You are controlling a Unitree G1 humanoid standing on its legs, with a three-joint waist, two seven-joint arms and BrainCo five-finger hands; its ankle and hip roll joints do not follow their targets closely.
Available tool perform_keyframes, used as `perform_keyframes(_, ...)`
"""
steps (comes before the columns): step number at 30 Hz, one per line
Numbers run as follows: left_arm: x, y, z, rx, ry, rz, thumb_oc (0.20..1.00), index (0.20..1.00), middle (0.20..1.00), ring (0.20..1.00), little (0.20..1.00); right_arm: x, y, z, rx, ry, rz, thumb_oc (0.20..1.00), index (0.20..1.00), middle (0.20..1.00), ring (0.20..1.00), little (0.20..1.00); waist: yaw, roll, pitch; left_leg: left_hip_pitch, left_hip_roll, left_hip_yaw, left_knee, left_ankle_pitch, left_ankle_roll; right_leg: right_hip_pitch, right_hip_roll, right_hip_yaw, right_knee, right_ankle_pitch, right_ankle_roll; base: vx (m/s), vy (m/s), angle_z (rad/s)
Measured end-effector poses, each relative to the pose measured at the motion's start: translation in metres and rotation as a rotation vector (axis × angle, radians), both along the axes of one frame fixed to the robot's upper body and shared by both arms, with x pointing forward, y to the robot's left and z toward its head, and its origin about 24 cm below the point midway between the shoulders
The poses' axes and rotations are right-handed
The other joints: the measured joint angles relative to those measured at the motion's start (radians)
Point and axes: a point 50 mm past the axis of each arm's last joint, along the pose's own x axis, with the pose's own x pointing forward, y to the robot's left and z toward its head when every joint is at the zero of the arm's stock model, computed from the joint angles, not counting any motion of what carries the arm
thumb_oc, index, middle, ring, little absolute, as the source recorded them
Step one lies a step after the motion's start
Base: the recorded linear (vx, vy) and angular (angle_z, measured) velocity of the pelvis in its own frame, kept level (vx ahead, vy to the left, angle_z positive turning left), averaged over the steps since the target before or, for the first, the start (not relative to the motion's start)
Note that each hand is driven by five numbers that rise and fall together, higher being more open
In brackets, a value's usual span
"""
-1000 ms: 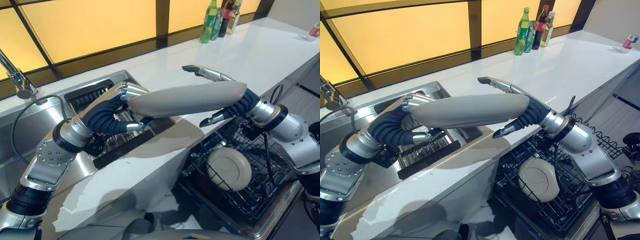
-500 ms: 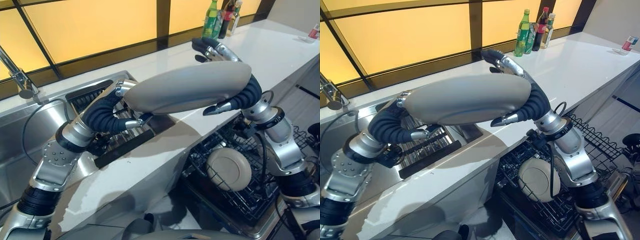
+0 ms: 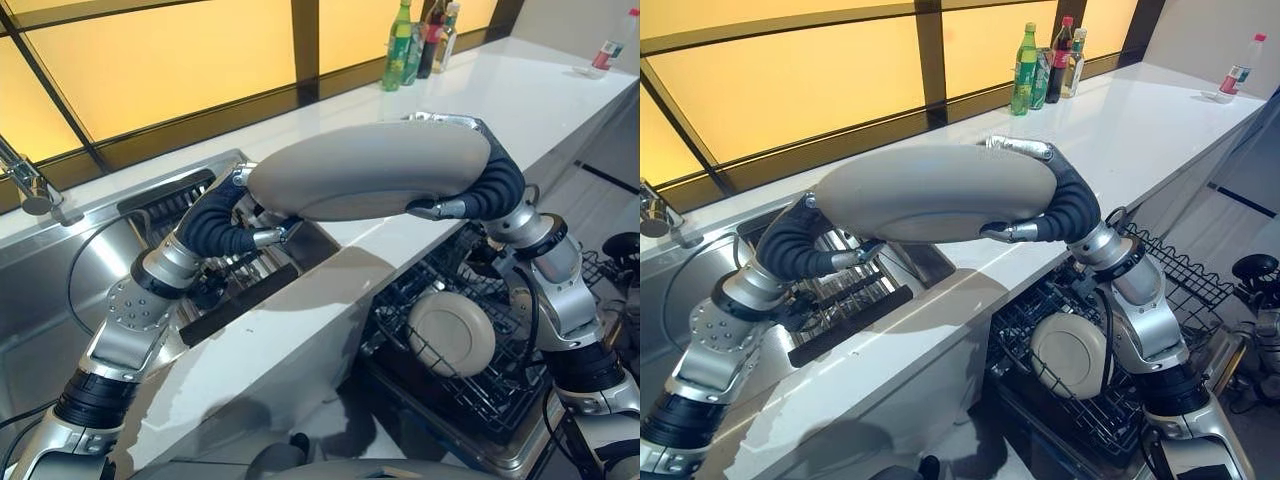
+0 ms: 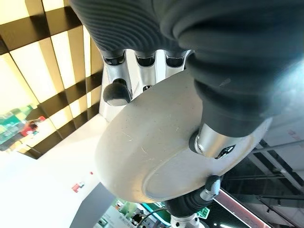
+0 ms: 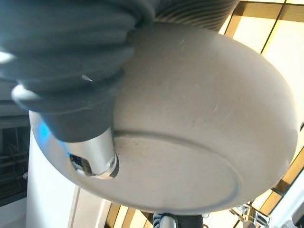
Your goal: Pick up plates and place into dishwasher.
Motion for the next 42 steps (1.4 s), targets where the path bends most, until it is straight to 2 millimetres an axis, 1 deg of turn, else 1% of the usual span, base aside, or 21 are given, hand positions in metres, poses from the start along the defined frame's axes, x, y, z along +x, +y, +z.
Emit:
perform_keyframes(10, 0.001, 0.000, -0.002, 0.008, 0.015, 0.008, 0.200, 0.200, 0.200, 0.200, 0.200, 0.002, -0.003, -0.002, -0.059, 0.025, -0.025, 0.200, 0.200, 0.200, 0.200, 0.200, 0.000, -0.002, -0.001, 0.004, 0.000, 0.001, -0.005, 0.002, 0.001, 0.002, 0.000, 0.000, -0.001, 0.000, 0.000, 0.00, 0.000, 0.00)
perform_keyframes(16, 0.002, 0.000, -0.002, 0.006, 0.020, 0.014, 0.206, 0.206, 0.206, 0.206, 0.206, 0.003, -0.003, -0.002, -0.060, 0.019, -0.052, 0.200, 0.200, 0.200, 0.200, 0.200, 0.000, -0.002, -0.002, 0.004, 0.000, 0.000, -0.005, 0.003, 0.001, 0.002, 0.000, 0.000, 0.000, 0.000, 0.000, 0.00, 0.000, 0.00)
perform_keyframes(17, 0.003, 0.001, -0.003, 0.006, 0.027, 0.019, 0.410, 0.410, 0.410, 0.410, 0.410, 0.003, -0.002, -0.002, -0.064, 0.014, -0.063, 0.200, 0.200, 0.200, 0.200, 0.200, 0.000, -0.002, -0.002, 0.004, 0.000, 0.000, -0.005, 0.003, 0.001, 0.003, 0.000, 0.000, 0.000, 0.000, 0.000, 0.00, 0.000, 0.00)
perform_keyframes(18, 0.004, 0.001, -0.003, 0.006, 0.038, 0.025, 0.802, 0.802, 0.802, 0.802, 0.802, 0.003, -0.002, -0.002, -0.062, 0.012, -0.075, 0.200, 0.200, 0.200, 0.200, 0.200, -0.001, -0.002, -0.002, 0.004, 0.000, 0.000, -0.005, 0.003, 0.001, 0.003, 0.000, 0.000, 0.000, 0.000, 0.000, 0.00, 0.000, 0.00)
perform_keyframes(19, 0.005, 0.001, -0.004, -0.001, 0.052, 0.038, 1.000, 1.000, 1.000, 1.000, 1.000, 0.004, -0.002, -0.002, -0.067, 0.007, -0.091, 0.200, 0.200, 0.200, 0.200, 0.200, -0.002, -0.003, -0.002, 0.005, 0.000, 0.001, -0.005, 0.003, 0.001, 0.002, 0.000, 0.001, 0.000, 0.000, 0.000, 0.00, 0.000, 0.00)
perform_keyframes(22, 0.008, 0.003, -0.004, -0.067, 0.056, 0.089, 1.000, 1.000, 1.000, 1.000, 1.000, 0.004, 0.001, -0.009, -0.077, 0.015, -0.126, 0.200, 0.200, 0.200, 0.200, 0.200, -0.003, -0.004, -0.003, 0.006, 0.000, 0.002, -0.006, 0.003, 0.001, 0.002, -0.001, 0.002, 0.001, 0.000, 0.000, 0.03, -0.002, -0.01)
perform_keyframes(24, 0.009, 0.004, -0.004, -0.078, 0.026, 0.138, 1.000, 1.000, 1.000, 1.000, 1.000, 0.004, 0.002, -0.013, -0.076, 0.016, -0.156, 0.200, 0.200, 0.200, 0.200, 0.200, -0.008, -0.005, -0.003, 0.007, 0.000, 0.003, -0.009, 0.003, 0.002, 0.002, -0.001, 0.004, 0.001, 0.000, 0.000, 0.06, -0.002, -0.03)
perform_keyframes(26, 0.010, 0.015, 0.004, -0.149, -0.009, 0.220, 1.000, 1.000, 1.000, 1.000, 1.000, 0.004, -0.002, -0.016, -0.070, 0.016, -0.216, 0.200, 0.200, 0.200, 0.200, 0.200, -0.014, -0.005, -0.004, 0.014, 0.001, 0.006, -0.020, 0.007, 0.003, 0.003, -0.002, 0.012, 0.001, 0.000, 0.000, 0.05, 0.006, -0.05)
perform_keyframes(27, 0.009, 0.029, 0.007, -0.213, -0.035, 0.295, 1.000, 1.000, 1.000, 1.000, 1.000, 0.004, -0.005, -0.018, -0.064, 0.016, -0.244, 0.200, 0.200, 0.200, 0.200, 0.200, -0.022, -0.006, -0.004, 0.020, 0.001, 0.010, -0.026, 0.008, 0.003, 0.003, -0.002, 0.018, 0.001, -0.001, 0.001, 0.06, 0.006, -0.08)
perform_keyframes(28, 0.010, 0.045, 0.009, -0.292, -0.053, 0.380, 1.000, 1.000, 1.000, 1.000, 1.000, 0.003, -0.011, -0.022, -0.055, 0.024, -0.282, 0.200, 0.200, 0.200, 0.200, 0.200, -0.029, -0.005, -0.006, 0.021, 0.002, 0.014, -0.029, 0.009, 0.004, 0.003, -0.003, 0.021, 0.001, -0.001, 0.002, 0.06, 0.001, -0.11)
perform_keyframes(30, 0.007, 0.066, 0.010, -0.377, -0.079, 0.499, 1.000, 1.000, 1.000, 1.000, 1.000, 0.001, -0.025, -0.027, -0.057, 0.036, -0.362, 0.200, 0.200, 0.200, 0.200, 0.200, -0.033, -0.006, -0.006, 0.021, 0.004, 0.027, -0.033, 0.009, 0.004, -0.007, -0.004, 0.034, 0.004, -0.002, 0.002, 0.06, 0.002, -0.17)
perform_keyframes(32, 0.002, 0.083, 0.008, -0.434, -0.089, 0.596, 1.000, 1.000, 1.000, 1.000, 1.000, -0.002, -0.042, -0.032, -0.041, 0.053, -0.449, 0.200, 0.200, 0.200, 0.200, 0.200, -0.048, -0.007, -0.007, 0.022, 0.004, 0.031, -0.040, 0.010, 0.006, -0.012, -0.006, 0.041, 0.004, -0.001, 0.003, 0.02, 0.030, -0.11)
perform_keyframes(34, -0.003, 0.097, 0.005, -0.469, -0.089, 0.674, 1.000, 1.000, 1.000, 1.000, 1.000, -0.004, -0.055, -0.033, -0.035, 0.058, -0.513, 0.200, 0.200, 0.200, 0.200, 0.200, -0.061, -0.007, -0.008, 0.021, 0.005, 0.037, -0.043, 0.010, 0.007, -0.018, -0.007, 0.048, 0.004, -0.002, 0.003, 0.05, 0.052, -0.08)
perform_keyframes(36, -0.006, 0.104, 0.001, -0.506, -0.085, 0.720, 1.000, 1.000, 1.000, 1.000, 1.000, -0.008, -0.067, -0.037, -0.025, 0.074, -0.572, 0.200, 0.200, 0.200, 0.200, 0.200, -0.065, -0.005, -0.009, 0.030, 0.009, 0.054, -0.053, 0.010, 0.007, -0.022, -0.006, 0.067, 0.005, -0.001, 0.003, 0.08, 0.060, -0.23)
perform_keyframes(40, -0.013, 0.116, -0.011, -0.531, -0.039, 0.798, 1.000, 1.000, 1.000, 1.000, 1.000, -0.015, -0.082, -0.046, -0.010, 0.113, -0.646, 0.200, 0.200, 0.200, 0.200, 0.200, -0.087, -0.001, -0.019, 0.043, 0.016, 0.083, -0.072, 0.009, 0.007, -0.034, -0.006, 0.101, 0.005, 0.000, 0.003, 0.09, 0.077, -0.24)
perform_keyframes(42, -0.014, 0.116, -0.015, -0.545, -0.020, 0.808, 1.000, 1.000, 1.000, 1.000, 1.000, -0.019, -0.090, -0.054, -0.021, 0.140, -0.699, 0.200, 0.200, 0.200, 0.200, 0.200, -0.090, -0.001, -0.019, 0.056, 0.017, 0.091, -0.083, 0.009, 0.007, -0.032, -0.007, 0.112, 0.005, 0.000, 0.004, 0.11, 0.095, -0.23)
